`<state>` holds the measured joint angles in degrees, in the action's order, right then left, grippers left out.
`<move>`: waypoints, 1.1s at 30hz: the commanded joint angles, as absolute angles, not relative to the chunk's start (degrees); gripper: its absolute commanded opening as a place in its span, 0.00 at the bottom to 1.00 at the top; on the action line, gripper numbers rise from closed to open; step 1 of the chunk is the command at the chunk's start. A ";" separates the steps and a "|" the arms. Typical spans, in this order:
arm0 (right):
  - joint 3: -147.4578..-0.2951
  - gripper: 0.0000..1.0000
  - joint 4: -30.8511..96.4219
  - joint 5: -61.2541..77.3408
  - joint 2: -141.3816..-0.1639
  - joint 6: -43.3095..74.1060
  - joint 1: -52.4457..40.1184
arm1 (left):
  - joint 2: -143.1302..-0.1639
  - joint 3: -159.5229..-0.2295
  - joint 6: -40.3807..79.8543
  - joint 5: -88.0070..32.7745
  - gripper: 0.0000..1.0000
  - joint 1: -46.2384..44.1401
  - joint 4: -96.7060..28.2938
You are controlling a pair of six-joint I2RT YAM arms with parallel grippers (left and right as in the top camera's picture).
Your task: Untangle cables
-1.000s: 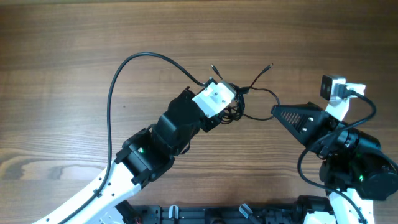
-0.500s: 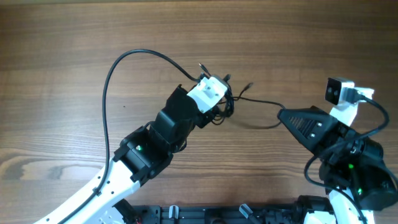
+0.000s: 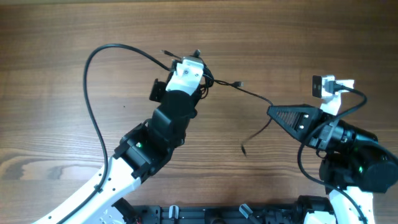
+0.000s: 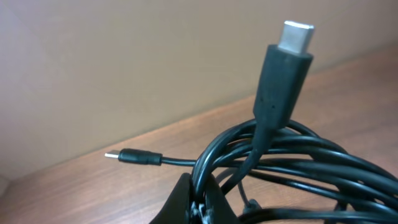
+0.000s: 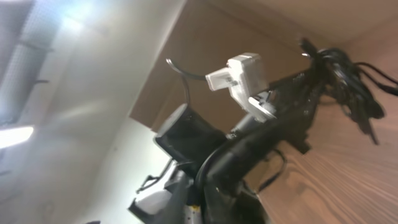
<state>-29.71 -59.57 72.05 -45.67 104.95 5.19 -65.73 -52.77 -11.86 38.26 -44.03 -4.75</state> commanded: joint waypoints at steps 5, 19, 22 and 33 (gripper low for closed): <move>-30.70 1.00 -49.43 79.64 -53.91 78.81 5.32 | -65.89 -53.32 -7.16 27.24 0.04 -47.99 -7.05; -41.76 1.00 -9.26 45.10 -56.03 38.52 8.49 | -65.56 -53.32 11.27 24.73 0.04 -50.96 -6.66; -49.39 0.99 5.10 43.07 -55.59 18.39 8.49 | -65.58 -53.32 10.02 22.33 0.04 -50.96 -6.13; -51.16 0.93 27.05 55.27 -47.81 -6.20 8.43 | -65.58 -53.32 -4.29 9.43 0.04 -50.96 10.59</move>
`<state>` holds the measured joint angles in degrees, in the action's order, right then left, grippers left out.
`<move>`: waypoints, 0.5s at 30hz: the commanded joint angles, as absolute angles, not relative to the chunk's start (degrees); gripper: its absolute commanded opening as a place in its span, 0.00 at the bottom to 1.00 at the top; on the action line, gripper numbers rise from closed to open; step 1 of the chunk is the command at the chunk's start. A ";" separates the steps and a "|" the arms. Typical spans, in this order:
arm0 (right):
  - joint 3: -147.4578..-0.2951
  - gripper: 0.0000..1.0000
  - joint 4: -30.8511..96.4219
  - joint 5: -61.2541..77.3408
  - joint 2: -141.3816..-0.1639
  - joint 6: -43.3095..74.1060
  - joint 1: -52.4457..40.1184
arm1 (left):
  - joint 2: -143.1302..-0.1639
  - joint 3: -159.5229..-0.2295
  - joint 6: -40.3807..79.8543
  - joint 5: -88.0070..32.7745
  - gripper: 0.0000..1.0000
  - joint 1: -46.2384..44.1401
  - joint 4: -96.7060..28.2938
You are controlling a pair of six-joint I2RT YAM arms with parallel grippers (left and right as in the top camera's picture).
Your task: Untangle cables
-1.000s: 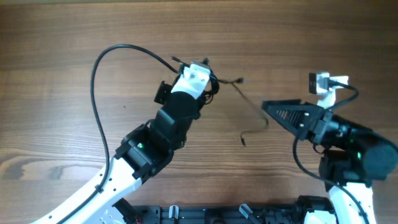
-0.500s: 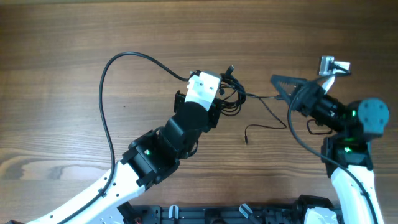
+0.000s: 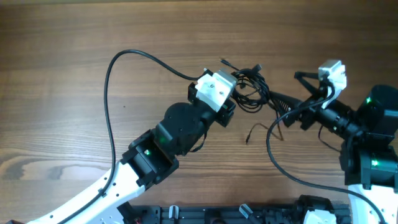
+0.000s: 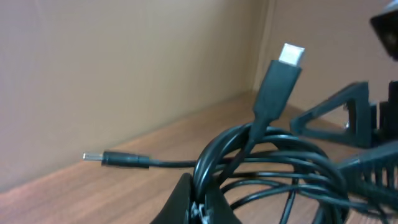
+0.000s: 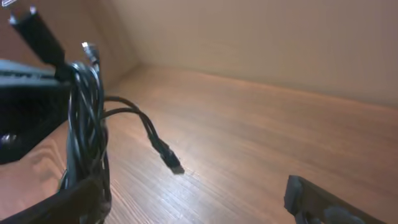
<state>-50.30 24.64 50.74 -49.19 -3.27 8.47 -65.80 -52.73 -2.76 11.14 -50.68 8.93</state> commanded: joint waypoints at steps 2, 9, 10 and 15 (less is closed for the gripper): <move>-51.16 0.92 29.28 56.97 -46.70 -5.98 8.43 | -65.58 -53.32 -4.29 9.91 0.04 -50.96 11.22; -51.16 0.79 30.39 59.24 -41.54 -2.70 8.43 | -65.58 -53.32 -4.25 13.10 0.04 -50.96 12.69; -51.16 0.77 29.71 59.27 -41.54 -2.52 8.43 | -65.58 -53.32 -4.25 13.10 0.04 -50.96 12.69; -51.16 0.41 23.86 60.07 -41.56 -2.61 8.43 | -65.58 -53.32 -4.27 12.88 0.04 -51.96 12.69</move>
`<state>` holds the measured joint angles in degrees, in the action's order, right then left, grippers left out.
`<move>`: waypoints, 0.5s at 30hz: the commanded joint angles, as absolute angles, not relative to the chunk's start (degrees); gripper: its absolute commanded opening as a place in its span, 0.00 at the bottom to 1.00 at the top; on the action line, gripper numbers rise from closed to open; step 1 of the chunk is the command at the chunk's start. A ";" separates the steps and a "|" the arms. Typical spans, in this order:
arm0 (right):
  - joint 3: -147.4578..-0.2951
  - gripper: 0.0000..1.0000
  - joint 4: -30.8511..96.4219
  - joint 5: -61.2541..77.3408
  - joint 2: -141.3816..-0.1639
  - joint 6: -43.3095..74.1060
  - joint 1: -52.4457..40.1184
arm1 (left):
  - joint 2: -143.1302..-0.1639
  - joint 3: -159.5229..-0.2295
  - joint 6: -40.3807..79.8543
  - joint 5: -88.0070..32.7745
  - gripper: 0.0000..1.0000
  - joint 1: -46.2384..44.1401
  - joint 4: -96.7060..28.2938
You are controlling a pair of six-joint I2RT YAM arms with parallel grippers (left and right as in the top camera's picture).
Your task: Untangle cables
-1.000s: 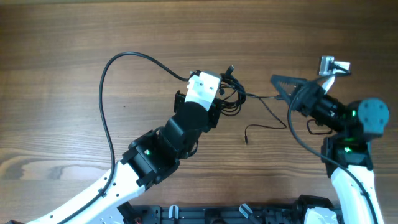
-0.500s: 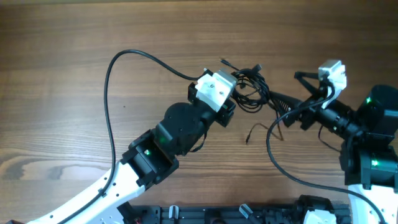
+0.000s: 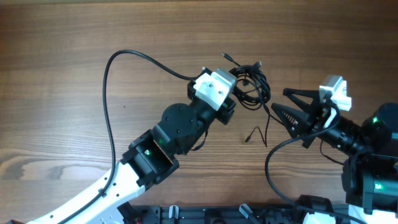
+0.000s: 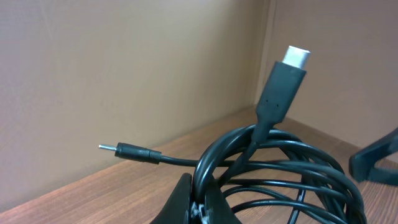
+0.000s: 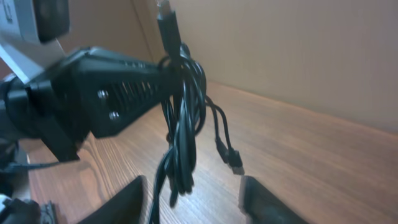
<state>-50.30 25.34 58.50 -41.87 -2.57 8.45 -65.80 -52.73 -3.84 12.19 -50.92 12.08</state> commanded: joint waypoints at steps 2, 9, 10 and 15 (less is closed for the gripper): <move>-51.16 0.40 22.96 60.07 -41.56 -2.59 8.43 | -65.58 -53.32 -4.25 12.88 0.04 -52.56 12.71; -51.16 0.33 23.55 66.32 -41.56 -6.70 8.43 | -65.58 -53.32 -1.67 12.93 0.04 -53.15 14.85; -51.13 0.33 23.70 68.79 -41.56 -9.15 8.43 | -65.58 -53.32 -1.69 13.19 0.04 -53.15 14.85; -51.11 0.52 23.66 72.53 -41.56 -15.14 8.43 | -65.58 -53.32 -1.72 13.52 0.04 -53.15 14.87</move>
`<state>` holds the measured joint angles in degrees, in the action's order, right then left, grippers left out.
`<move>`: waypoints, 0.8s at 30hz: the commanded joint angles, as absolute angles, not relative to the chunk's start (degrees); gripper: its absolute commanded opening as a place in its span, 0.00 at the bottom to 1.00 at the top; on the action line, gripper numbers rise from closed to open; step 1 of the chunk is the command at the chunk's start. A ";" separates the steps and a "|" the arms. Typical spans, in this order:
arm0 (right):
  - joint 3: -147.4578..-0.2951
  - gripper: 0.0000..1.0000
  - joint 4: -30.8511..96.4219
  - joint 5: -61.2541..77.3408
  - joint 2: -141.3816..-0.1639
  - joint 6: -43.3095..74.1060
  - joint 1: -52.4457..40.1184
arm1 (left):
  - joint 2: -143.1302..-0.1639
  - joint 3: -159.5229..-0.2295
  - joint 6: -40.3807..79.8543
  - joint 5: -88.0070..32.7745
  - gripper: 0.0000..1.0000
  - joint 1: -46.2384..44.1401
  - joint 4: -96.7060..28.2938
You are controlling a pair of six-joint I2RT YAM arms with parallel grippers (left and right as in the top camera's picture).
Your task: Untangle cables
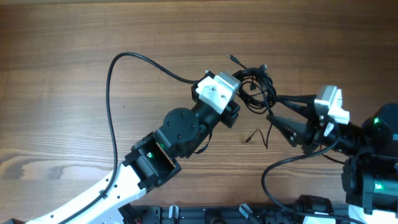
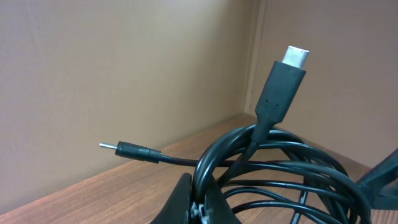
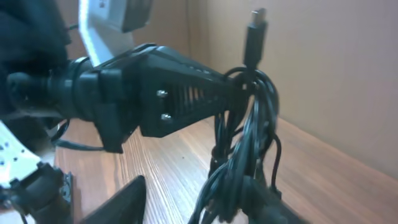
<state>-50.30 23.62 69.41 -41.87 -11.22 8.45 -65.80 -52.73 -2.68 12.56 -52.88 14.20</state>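
A tangled bundle of black cables (image 1: 255,87) hangs above the table, and my left gripper (image 1: 239,96) is shut on one of its loops. In the left wrist view the jaws (image 2: 202,193) pinch that loop; a USB-C plug (image 2: 286,81) sticks up and a thin barrel plug (image 2: 124,149) points left. My right gripper (image 1: 271,107) is open. In its wrist view the hanging strands (image 3: 242,155) lie between its fingers (image 3: 121,202), close against the right one.
One long black cable (image 1: 111,93) arcs from the bundle to the left and runs down under the left arm. A loose plug end (image 1: 249,138) lies on the wooden table (image 1: 62,37) below the bundle. The right arm's own cable (image 1: 273,168) loops at the lower right.
My right gripper, still open, has moved up to the bundle, so the hanging strands now lie between its fingers. The left gripper holds the bundle slightly farther right.
My left gripper held the bundle near the table's middle, with the right gripper far off at the right. It then held the bundle farther right, next to the right gripper. The right gripper stood open just short of it, and now straddles the strands.
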 commanded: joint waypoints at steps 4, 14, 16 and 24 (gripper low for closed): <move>-51.09 0.54 23.62 72.51 -41.56 -18.04 8.43 | -65.58 -53.32 -1.69 9.34 0.04 -53.17 15.05; -51.09 0.56 23.66 68.64 -42.15 -17.78 8.43 | -65.58 -53.32 -1.72 2.44 0.04 -53.17 16.51; -51.09 0.56 23.64 65.36 -42.46 -17.80 8.43 | -65.58 -53.32 -1.72 1.91 0.04 -53.17 16.49; -51.09 0.51 27.16 65.08 -46.02 -17.80 8.43 | -65.58 -53.32 -1.69 -1.08 0.04 -53.17 18.55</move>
<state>-50.35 26.59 65.49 -44.75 -16.97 8.45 -65.80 -52.73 -2.52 0.91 -52.88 17.34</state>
